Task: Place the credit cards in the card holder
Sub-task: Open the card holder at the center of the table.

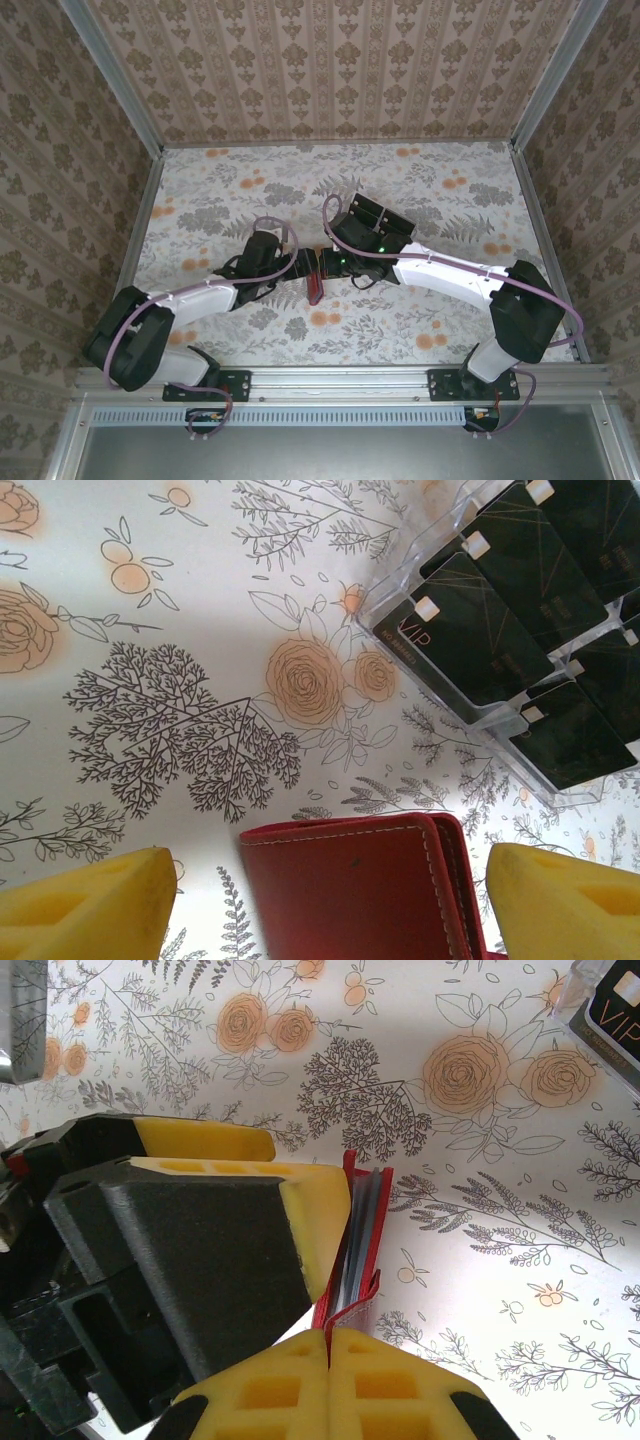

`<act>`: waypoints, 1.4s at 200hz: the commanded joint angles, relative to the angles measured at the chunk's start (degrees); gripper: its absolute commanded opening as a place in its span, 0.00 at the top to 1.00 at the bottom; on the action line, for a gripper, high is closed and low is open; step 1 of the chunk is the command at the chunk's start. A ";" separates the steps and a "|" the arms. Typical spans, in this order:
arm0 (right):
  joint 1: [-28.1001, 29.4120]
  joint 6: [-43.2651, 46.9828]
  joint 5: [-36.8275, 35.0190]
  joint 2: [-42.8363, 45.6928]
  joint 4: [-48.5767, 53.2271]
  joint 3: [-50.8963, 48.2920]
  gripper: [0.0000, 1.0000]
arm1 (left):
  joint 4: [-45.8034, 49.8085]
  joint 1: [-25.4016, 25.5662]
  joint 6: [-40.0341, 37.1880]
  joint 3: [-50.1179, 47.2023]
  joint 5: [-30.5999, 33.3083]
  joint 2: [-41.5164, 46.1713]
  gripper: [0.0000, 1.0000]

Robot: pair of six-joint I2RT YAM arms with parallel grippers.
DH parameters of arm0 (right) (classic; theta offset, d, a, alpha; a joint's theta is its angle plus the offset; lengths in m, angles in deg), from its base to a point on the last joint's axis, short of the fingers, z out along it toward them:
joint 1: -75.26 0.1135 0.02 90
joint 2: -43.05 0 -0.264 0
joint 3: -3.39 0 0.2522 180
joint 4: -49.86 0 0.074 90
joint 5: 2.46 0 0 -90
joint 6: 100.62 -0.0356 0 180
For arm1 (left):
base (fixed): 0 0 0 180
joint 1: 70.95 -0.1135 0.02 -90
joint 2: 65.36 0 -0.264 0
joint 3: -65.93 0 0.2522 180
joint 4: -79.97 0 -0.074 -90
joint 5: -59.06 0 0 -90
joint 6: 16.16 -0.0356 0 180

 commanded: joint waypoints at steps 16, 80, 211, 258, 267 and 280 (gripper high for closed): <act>0.29 -0.77 0.74 1.92 0.81 1.10 1.00 | -1.61 0.38 -1.03 -0.26 0.11 -0.74 0.19; -0.60 -1.18 -0.78 2.77 0.13 -2.19 1.00 | 1.88 -0.05 -0.79 -4.14 2.54 4.05 0.28; -2.97 -4.75 -5.42 1.39 -6.31 -14.69 1.00 | 11.62 -2.34 -0.55 -7.85 10.18 8.94 0.39; -3.93 -5.66 -6.17 -0.55 -8.74 -16.17 1.00 | 14.93 -2.69 -2.94 -5.29 14.03 6.13 0.41; -4.08 -5.92 -6.47 -0.84 -9.17 -16.30 1.00 | 15.06 -2.78 -3.59 -4.59 14.30 5.18 0.42; -4.32 -6.24 -7.02 -1.07 -9.68 -16.48 1.00 | 15.06 -2.96 -4.62 -3.28 14.67 3.72 0.42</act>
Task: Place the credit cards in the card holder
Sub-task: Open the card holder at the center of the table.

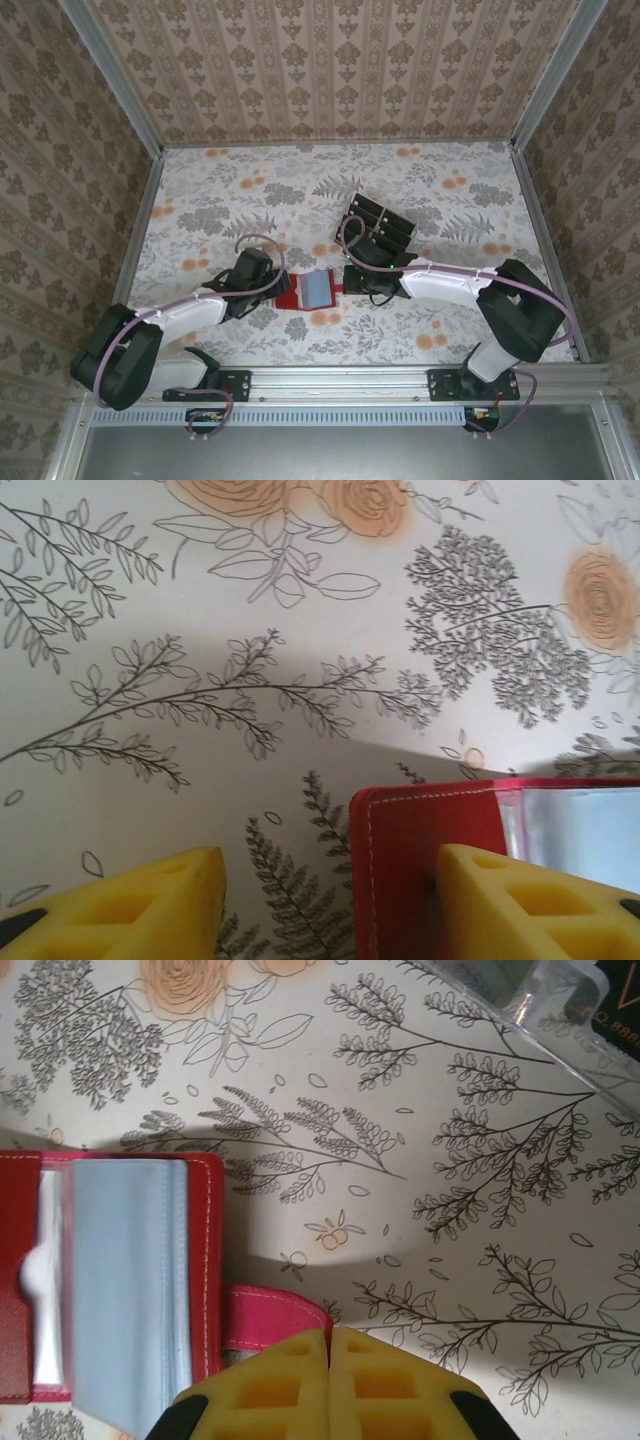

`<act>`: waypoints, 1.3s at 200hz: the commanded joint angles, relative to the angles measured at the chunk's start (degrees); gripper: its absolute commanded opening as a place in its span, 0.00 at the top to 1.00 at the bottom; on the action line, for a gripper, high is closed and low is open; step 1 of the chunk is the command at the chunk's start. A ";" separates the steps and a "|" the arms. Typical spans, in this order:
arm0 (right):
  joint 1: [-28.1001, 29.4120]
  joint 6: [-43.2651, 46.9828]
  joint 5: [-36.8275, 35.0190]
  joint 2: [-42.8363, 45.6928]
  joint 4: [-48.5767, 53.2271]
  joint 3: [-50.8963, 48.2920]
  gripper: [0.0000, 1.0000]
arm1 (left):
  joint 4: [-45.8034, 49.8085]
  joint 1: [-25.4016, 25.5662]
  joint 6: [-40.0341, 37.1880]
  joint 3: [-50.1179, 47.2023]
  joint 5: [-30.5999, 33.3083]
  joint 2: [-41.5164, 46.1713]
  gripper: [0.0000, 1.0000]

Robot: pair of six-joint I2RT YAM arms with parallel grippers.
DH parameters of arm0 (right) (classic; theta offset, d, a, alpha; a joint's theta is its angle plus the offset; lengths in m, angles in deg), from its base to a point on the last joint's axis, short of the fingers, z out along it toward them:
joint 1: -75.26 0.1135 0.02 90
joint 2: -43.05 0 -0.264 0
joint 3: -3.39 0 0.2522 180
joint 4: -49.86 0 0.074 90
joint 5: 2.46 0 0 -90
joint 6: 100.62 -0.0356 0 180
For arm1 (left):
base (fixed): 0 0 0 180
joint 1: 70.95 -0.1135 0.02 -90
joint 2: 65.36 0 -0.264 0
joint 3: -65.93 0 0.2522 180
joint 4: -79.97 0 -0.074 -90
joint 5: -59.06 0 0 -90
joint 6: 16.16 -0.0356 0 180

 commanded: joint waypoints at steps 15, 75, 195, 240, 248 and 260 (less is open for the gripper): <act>-1.05 -2.04 -3.11 -1.18 -2.43 -1.05 1.00 | 2.21 -1.05 -4.48 4.79 2.94 -4.25 0.42; -2.46 -2.18 -2.53 -2.09 -4.28 -2.31 1.00 | 1.97 -1.72 -9.13 11.37 2.01 -10.19 0.41; -1.78 -1.51 1.10 -2.20 -5.93 -2.18 1.00 | 16.34 0.45 -11.11 18.84 -1.07 2.06 0.25; -1.73 -2.15 1.09 -2.21 -6.71 -3.33 1.00 | 14.47 3.62 -9.30 14.52 0.94 -0.60 0.25; -1.74 -2.26 1.02 -2.23 -6.76 -3.50 1.00 | 14.24 3.85 -9.30 14.19 1.31 -1.60 0.25; -1.78 -2.42 0.87 -2.09 -6.78 -3.85 1.00 | 14.60 4.12 -9.39 14.13 1.94 -3.09 0.26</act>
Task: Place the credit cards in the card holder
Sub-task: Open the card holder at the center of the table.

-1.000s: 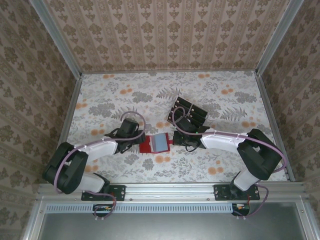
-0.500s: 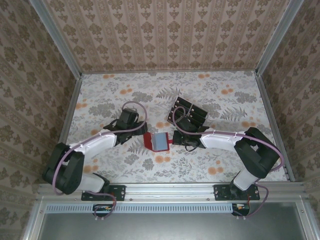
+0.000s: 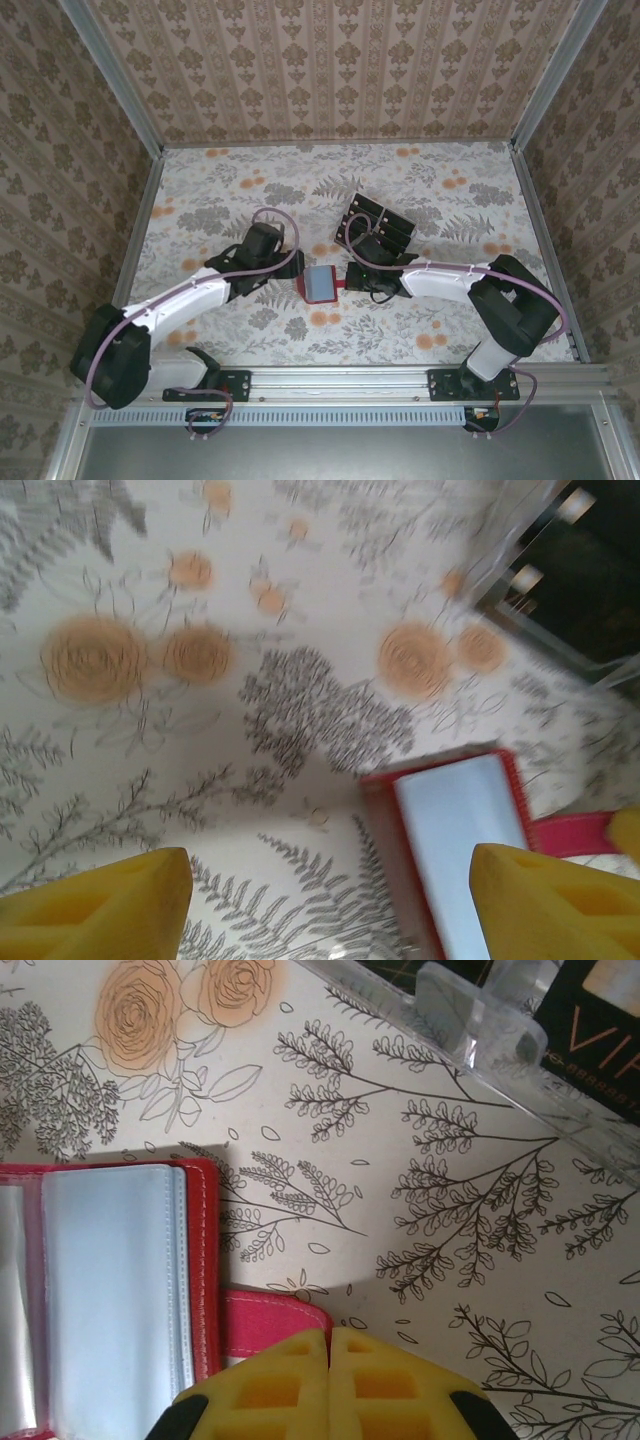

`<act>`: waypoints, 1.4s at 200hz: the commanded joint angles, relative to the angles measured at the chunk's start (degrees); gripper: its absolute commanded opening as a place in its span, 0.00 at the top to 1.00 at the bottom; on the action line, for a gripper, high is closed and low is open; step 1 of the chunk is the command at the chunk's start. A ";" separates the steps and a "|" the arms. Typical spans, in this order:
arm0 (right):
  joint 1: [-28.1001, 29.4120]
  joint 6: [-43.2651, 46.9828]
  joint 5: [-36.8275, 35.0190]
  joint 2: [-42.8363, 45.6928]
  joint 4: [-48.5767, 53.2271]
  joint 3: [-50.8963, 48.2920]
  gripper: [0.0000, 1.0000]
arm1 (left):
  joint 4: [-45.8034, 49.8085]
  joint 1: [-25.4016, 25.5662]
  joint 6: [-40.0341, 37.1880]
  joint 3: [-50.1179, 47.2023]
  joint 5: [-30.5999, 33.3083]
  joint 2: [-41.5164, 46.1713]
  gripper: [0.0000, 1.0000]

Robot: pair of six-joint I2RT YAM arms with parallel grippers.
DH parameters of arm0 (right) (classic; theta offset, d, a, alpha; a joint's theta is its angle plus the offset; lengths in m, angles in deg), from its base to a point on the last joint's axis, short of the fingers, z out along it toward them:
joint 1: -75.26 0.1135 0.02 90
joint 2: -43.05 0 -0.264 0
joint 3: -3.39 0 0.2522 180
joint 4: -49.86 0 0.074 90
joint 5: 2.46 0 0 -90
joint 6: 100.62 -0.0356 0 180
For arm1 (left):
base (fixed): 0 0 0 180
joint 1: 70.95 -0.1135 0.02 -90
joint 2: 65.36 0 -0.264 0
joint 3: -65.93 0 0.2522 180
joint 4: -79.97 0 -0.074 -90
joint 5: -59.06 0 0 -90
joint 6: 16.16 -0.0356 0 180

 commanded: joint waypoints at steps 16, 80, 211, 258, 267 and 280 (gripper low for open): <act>0.39 -1.21 0.28 0.30 -0.46 -1.80 1.00 | 2.78 0.88 1.62 -1.35 3.23 -3.32 0.29; 0.36 -2.44 -0.53 0.50 -1.26 -3.98 0.98 | 7.77 1.16 3.52 -2.62 7.66 -4.26 0.38; 0.62 0.88 2.81 10.65 7.21 1.07 0.57 | 6.71 5.07 2.82 -1.26 9.37 -6.49 0.39; 2.82 2.45 5.38 11.21 9.41 6.65 0.52 | 6.27 5.29 2.99 -1.58 9.38 -6.48 0.39; 3.18 2.61 5.93 9.71 9.14 7.74 0.51 | 6.11 5.29 3.07 -1.60 9.38 -6.48 0.39; 3.64 2.73 6.47 6.76 8.35 9.33 0.50 | 6.14 5.29 3.02 -1.66 9.56 -6.40 0.39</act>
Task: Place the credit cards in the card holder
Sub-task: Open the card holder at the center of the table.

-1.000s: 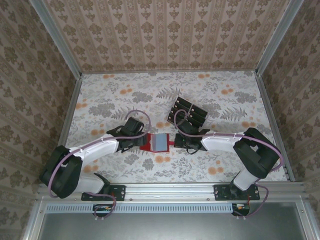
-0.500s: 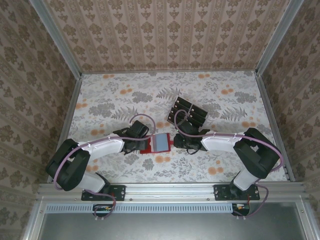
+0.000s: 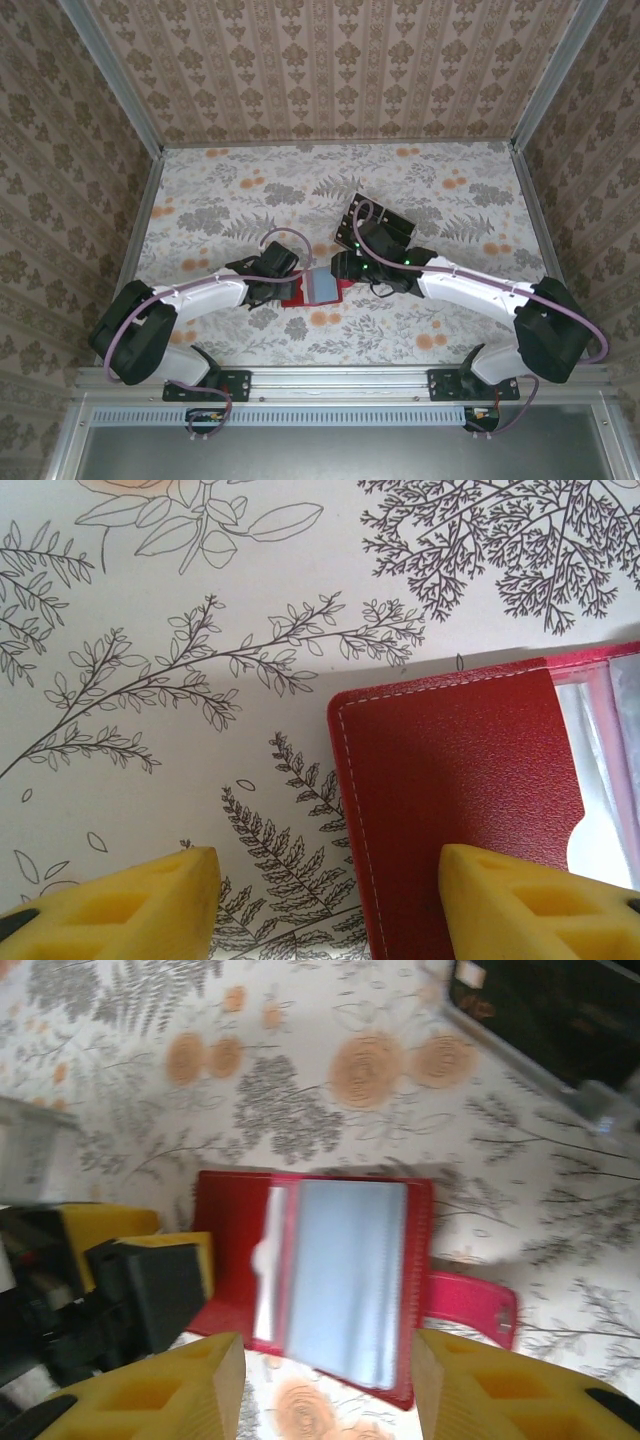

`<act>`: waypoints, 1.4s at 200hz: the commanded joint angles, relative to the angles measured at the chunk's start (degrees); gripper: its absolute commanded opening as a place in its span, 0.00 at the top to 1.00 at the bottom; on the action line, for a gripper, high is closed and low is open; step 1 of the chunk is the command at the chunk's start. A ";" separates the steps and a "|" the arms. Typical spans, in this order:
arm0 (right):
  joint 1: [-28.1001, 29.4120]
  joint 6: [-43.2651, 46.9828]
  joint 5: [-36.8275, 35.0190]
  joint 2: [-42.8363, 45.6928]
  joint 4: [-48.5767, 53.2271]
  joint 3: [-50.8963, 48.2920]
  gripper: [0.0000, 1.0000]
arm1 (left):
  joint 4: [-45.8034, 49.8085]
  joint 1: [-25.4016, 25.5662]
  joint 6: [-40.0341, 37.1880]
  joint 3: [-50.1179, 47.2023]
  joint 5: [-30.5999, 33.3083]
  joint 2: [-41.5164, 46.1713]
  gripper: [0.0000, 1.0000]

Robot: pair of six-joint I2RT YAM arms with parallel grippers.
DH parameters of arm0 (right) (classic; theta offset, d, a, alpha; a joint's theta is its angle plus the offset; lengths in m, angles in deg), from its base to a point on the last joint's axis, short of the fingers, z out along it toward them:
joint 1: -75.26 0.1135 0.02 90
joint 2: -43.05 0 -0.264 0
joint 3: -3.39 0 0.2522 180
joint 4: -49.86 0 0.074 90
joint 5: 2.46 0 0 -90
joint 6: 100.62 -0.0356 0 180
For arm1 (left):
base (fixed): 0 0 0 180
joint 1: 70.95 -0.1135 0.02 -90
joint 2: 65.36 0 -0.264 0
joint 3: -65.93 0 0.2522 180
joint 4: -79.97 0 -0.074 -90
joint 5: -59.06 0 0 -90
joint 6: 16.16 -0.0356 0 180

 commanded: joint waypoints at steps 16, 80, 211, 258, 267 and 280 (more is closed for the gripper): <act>1.17 1.29 3.24 -7.29 -0.19 4.36 0.50 | 0.94 0.62 0.37 0.80 1.41 1.23 0.39; 1.26 0.94 5.21 -15.77 -3.49 6.23 0.50 | 0.84 0.59 0.06 0.95 1.85 1.06 0.39; 1.19 -0.55 7.65 -20.97 -7.28 5.89 0.51 | -0.78 0.55 -0.44 0.67 1.68 0.00 0.39; 1.18 -1.79 10.68 -20.89 -10.46 5.34 0.51 | -1.08 0.58 -0.48 0.84 1.61 -0.27 0.39; 1.22 -2.16 11.32 -21.08 -11.08 5.39 0.51 | -1.02 0.59 -0.53 0.89 1.63 -0.28 0.39; 1.26 -2.71 12.01 -21.11 -11.82 5.21 0.51 | -1.14 0.58 -0.55 0.83 1.59 -0.28 0.39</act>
